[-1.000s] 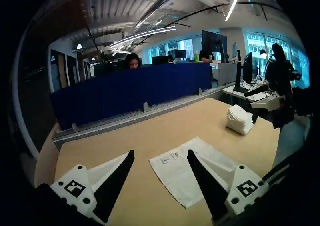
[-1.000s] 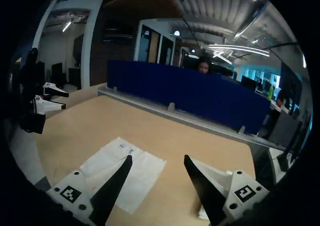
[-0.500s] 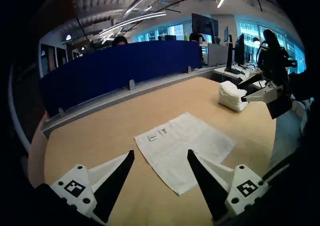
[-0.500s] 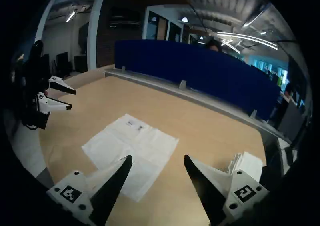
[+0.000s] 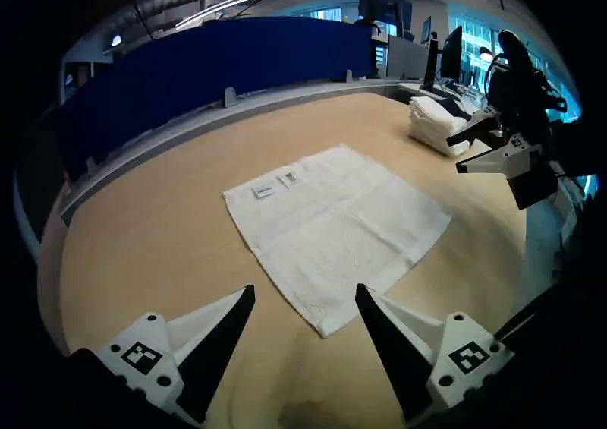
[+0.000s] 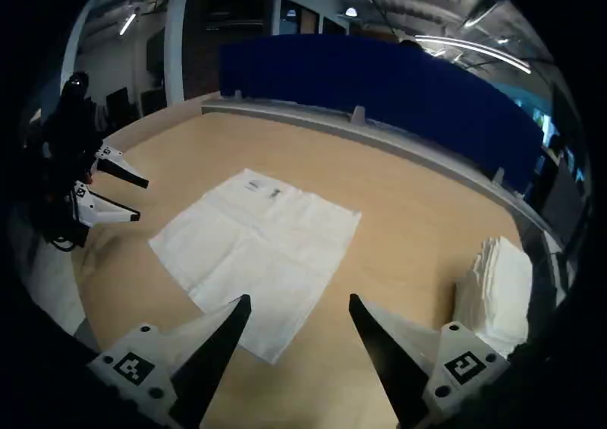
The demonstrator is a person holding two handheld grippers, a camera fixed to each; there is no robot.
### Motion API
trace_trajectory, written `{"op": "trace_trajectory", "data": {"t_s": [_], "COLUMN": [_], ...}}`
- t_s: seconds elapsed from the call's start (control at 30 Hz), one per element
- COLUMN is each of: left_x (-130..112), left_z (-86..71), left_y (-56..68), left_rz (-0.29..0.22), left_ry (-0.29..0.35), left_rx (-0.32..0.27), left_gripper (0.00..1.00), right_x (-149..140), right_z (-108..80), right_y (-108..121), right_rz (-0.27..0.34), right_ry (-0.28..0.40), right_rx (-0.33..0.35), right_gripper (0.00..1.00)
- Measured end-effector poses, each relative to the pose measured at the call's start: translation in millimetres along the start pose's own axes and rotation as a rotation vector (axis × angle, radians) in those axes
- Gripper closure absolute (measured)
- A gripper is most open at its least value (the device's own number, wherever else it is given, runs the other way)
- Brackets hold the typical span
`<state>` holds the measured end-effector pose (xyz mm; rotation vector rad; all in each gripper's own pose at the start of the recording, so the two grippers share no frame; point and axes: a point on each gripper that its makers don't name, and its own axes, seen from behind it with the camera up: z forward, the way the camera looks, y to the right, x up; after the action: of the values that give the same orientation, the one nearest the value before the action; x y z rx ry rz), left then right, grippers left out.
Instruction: Fold towel
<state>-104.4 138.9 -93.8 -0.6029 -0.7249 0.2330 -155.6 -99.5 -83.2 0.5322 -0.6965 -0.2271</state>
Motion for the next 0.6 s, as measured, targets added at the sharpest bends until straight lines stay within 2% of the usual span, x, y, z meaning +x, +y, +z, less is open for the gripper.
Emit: {"op": "trace_trajectory", "data": {"t_s": [0.3, 0.5, 0.6], "left_x": [-31.9, -42.8, -45.7], "left_z": [18.7, 28.5, 27.8], "left_y": [6.3, 7.8, 10.8], "left_rz": [-0.001, -0.007, 0.003], "left_ry": [-0.096, -0.127, -0.141], "left_rx": [-0.026, -0.028, -0.033], "left_gripper": [0.02, 0.03, 0.07], "right_x": [-50.2, -72.6, -80.0], "right_z": [18.0, 25.0, 27.6], "right_y": [-15.9, -22.7, -24.7], "right_rz": [0.006, 0.001, 0.002], "right_ry": [-0.088, -0.128, -0.14], "right_rx": [0.048, 0.06, 0.066], "right_gripper": [0.02, 0.12, 0.16]}}
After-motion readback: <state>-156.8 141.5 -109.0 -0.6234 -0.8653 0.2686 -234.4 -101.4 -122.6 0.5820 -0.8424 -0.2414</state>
